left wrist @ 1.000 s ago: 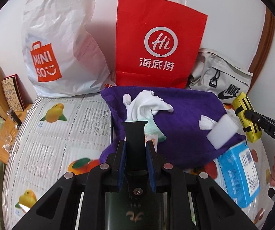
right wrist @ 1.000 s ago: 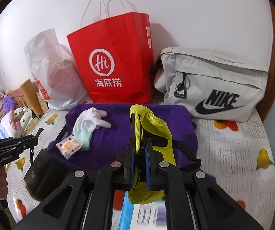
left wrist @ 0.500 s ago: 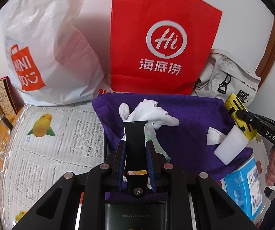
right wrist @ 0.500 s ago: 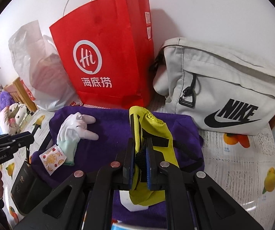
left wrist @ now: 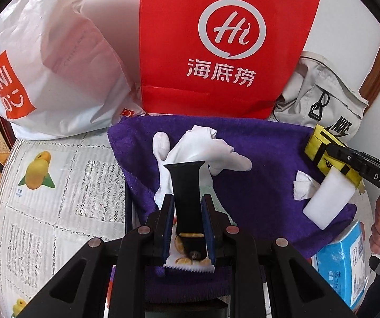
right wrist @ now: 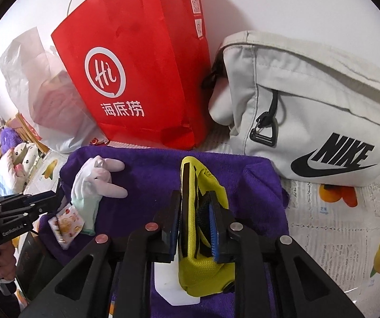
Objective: Organize soft objects
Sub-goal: 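Lay the strap on the towel with the left tool while the right tool lays the yellow pouch there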
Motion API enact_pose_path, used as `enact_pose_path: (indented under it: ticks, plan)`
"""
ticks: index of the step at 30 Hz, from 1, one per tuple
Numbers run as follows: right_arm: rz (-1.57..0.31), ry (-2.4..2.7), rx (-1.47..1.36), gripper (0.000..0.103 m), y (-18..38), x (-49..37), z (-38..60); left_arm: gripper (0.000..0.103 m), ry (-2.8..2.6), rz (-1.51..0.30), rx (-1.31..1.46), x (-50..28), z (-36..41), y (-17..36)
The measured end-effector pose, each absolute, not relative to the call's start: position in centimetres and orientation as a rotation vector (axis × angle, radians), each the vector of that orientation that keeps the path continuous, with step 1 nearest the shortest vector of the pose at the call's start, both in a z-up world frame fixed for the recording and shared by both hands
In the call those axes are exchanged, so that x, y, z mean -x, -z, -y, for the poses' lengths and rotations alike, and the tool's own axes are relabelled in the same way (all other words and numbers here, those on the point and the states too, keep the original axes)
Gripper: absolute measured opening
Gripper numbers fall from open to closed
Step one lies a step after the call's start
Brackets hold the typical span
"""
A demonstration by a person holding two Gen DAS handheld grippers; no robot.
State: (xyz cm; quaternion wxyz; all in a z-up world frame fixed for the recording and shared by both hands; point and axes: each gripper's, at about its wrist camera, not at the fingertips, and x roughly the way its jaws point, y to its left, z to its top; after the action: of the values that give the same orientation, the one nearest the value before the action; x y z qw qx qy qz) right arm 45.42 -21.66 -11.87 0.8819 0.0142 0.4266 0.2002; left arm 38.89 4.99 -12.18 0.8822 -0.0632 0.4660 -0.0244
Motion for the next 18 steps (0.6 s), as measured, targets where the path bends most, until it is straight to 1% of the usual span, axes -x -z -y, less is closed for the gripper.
enact_pose_path:
  ticks: [8,10,12,15,18]
  plan:
    - [-0.892,-0.416,-0.047,0.022,11.7,-45.1,22.1,0.02,0.043,-0.968,0.141,-39.0,-5.2,12.0]
    - [-0.886,-0.415,-0.043,0.024,11.4,-44.8,22.2,0.02,0.042,-0.969,0.139,-38.9,-5.3,11.8]
    - [-0.874,-0.409,-0.049,0.028,10.9,-44.5,22.4,0.02,0.038,-0.971,0.135,-38.7,-5.4,11.7]
    - [-0.866,-0.401,-0.058,0.029,10.3,-43.9,22.7,0.021,0.036,-0.97,0.138,-38.1,-5.6,11.2]
    - [-0.856,-0.4,-0.061,0.03,9.8,-42.9,22.9,0.027,0.031,-0.961,0.136,-37.3,-5.7,10.7]
